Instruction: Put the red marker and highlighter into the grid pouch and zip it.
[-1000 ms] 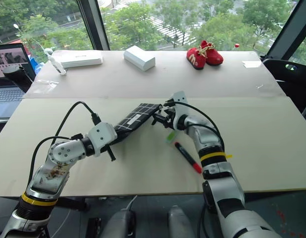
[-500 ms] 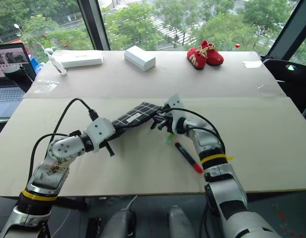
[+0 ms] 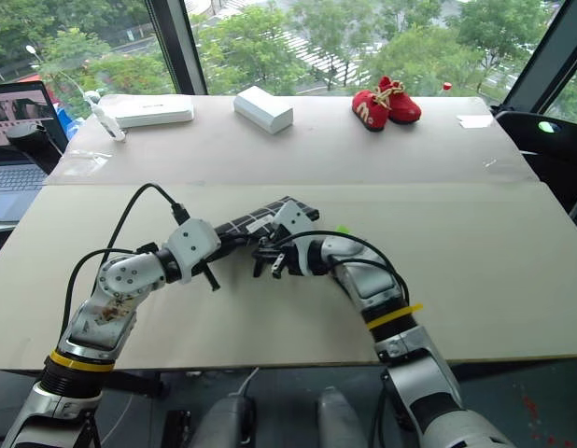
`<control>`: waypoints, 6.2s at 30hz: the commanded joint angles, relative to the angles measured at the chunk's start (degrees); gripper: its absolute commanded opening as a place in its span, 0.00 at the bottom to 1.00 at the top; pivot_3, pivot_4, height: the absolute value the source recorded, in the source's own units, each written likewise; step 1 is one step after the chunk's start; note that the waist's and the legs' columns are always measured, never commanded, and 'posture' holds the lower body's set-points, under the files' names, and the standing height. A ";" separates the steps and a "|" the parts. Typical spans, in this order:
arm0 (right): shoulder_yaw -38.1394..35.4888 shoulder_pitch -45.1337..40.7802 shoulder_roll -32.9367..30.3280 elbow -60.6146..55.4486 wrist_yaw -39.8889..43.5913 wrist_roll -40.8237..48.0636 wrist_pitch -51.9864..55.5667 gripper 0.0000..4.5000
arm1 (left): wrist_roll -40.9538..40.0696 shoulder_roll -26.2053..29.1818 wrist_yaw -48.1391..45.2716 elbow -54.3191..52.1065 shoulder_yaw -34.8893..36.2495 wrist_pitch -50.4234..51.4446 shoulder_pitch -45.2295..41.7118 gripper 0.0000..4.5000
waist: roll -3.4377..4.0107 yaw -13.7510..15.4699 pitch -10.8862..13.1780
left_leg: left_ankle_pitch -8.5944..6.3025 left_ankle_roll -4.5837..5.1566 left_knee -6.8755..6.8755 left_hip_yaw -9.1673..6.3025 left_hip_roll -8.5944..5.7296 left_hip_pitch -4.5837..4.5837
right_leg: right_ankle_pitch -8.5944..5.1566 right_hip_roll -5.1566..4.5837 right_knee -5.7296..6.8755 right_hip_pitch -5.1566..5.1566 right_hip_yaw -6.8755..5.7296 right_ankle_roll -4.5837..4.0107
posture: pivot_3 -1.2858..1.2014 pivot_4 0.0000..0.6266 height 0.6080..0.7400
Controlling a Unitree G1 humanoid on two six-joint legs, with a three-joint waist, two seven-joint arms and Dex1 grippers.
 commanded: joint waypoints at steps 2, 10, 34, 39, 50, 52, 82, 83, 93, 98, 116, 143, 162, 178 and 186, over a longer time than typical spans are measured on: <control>0.35 -0.09 -0.44 -2.26 -0.14 0.07 -0.07 0.09 | -0.08 -0.29 0.35 -0.92 -0.12 -1.49 -1.47 0.00 | 0.00 0.20 0.00 | 0.00 0.00 0.03 0.00 0.00 0.00 | 0.00 0.00 0.01 0.00 0.00 0.00 | 0.52 0.24 0.93; -8.17 0.90 -9.70 -10.41 5.98 9.81 9.19 0.51 | -0.76 -0.28 0.00 -1.39 -0.29 -1.92 -0.65 0.00 | 0.00 1.01 0.00 | 0.00 0.00 0.15 0.00 -0.01 -0.02 | 0.00 0.00 0.10 0.01 0.00 0.00 | 0.52 0.24 0.93; -18.43 28.77 -32.80 -38.07 -3.12 14.50 17.52 0.51 | -2.69 0.91 -3.91 1.25 0.51 -6.20 0.48 0.00 | -0.08 1.48 0.03 | 0.00 0.01 0.30 -0.03 -0.06 -0.02 | -0.04 -0.01 0.09 0.12 0.05 0.07 | 0.52 0.24 0.93; -15.42 29.92 -33.87 -37.41 -4.13 12.99 16.84 0.51 | -4.79 2.11 -5.97 1.89 1.32 -8.59 1.47 0.00 | -0.08 1.47 0.03 | 0.00 0.00 0.31 -0.02 -0.07 -0.02 | -0.04 -0.01 0.08 0.12 0.06 0.07 | 0.52 0.24 0.93; -9.82 30.94 -35.83 -33.86 -4.54 7.02 12.31 0.51 | -9.30 4.70 -11.45 3.18 3.64 -13.77 3.06 0.00 | -0.16 1.43 -0.03 | 0.00 0.00 0.31 -0.02 -0.05 0.05 | -0.05 0.00 0.07 0.20 0.04 0.08 | 0.52 0.24 0.93; -9.13 31.07 -36.22 -33.61 -4.09 6.36 11.35 0.51 | -9.18 5.18 -11.66 3.90 4.02 -14.32 2.92 0.00 | -0.17 1.39 -0.03 | 0.00 0.01 0.31 -0.03 -0.05 0.09 | -0.05 0.00 0.08 0.22 0.04 0.08 | 0.52 0.24 0.93; 0.66 3.17 -36.06 -15.11 2.55 -17.06 -34.03 0.12 | -10.61 5.68 -14.07 5.28 4.63 -16.87 2.74 0.00 | -0.20 1.79 0.00 | 0.00 0.00 0.35 0.06 -0.06 0.01 | -0.04 -0.06 0.13 0.10 0.06 0.07 | 0.52 0.24 0.93; 0.96 2.47 -36.03 -14.01 2.23 -18.30 -35.75 0.12 | -10.59 5.56 -14.13 5.28 4.50 -16.88 2.60 0.00 | -0.19 1.72 0.00 | 0.00 0.00 0.35 0.07 -0.06 0.01 | -0.04 -0.05 0.14 0.07 0.07 0.06 | 0.52 0.24 0.93; 2.92 -2.50 -33.93 -5.74 -0.31 -27.38 -43.20 0.12 | -10.60 4.68 -14.67 4.41 3.30 -16.33 2.34 0.00 | -0.19 1.40 0.00 | 0.00 0.00 0.34 0.06 -0.04 0.02 | -0.03 -0.03 0.19 0.06 0.06 0.04 | 0.52 0.24 0.93; 4.17 -3.19 -33.49 -3.96 -1.27 -30.57 -46.44 0.12 | -10.66 4.31 -14.63 3.91 3.10 -16.04 2.42 0.00 | -0.19 1.38 0.00 | 0.00 0.00 0.34 0.06 -0.04 0.02 | -0.03 -0.04 0.20 0.06 0.06 0.04 | 0.52 0.24 0.93; 10.53 -6.74 -17.78 -0.56 -5.08 -35.61 -50.47 0.12 | -10.54 3.48 -14.73 4.01 2.82 -16.08 2.04 0.00 | -0.19 1.35 0.00 | 0.00 0.00 0.34 0.04 -0.03 0.04 | -0.02 -0.02 0.27 0.05 0.05 0.02 | 0.52 0.24 0.93; -12.58 -2.29 -24.12 0.52 -2.26 -4.54 -18.26 0.75 | -9.80 3.74 -13.88 3.12 3.14 -16.14 4.00 0.00 | -0.19 0.48 0.01 | 0.00 0.01 0.32 0.07 0.02 0.22 | -0.01 0.04 0.32 0.14 0.12 -0.01 | 0.52 0.24 0.93; -15.68 6.45 -16.50 -23.01 -14.30 -0.49 13.72 0.75 | -9.30 4.08 -10.68 2.02 4.15 -16.12 6.10 0.00 | -0.17 1.17 0.01 | 0.01 0.00 0.27 0.03 0.01 0.01 | -0.02 0.03 0.28 0.00 0.08 0.01 | 0.52 0.24 0.93; -18.19 15.60 4.39 -44.42 -42.14 -1.82 43.33 0.75 | -9.63 2.89 -10.88 2.57 2.21 -15.59 5.61 0.00 | -0.17 1.25 0.01 | 0.06 -0.07 0.30 -0.02 -0.02 -0.02 | -0.03 0.00 0.29 0.01 0.03 0.02 | 0.52 0.24 0.93; -17.67 15.07 6.76 -38.07 -46.38 -3.30 40.04 0.75 | -9.86 3.77 -11.31 3.75 3.12 -15.80 4.09 0.00 | -0.18 1.13 0.01 | 0.06 -0.07 0.30 -0.01 -0.02 -0.02 | -0.03 0.00 0.28 0.01 0.03 0.02 | 0.52 0.24 0.93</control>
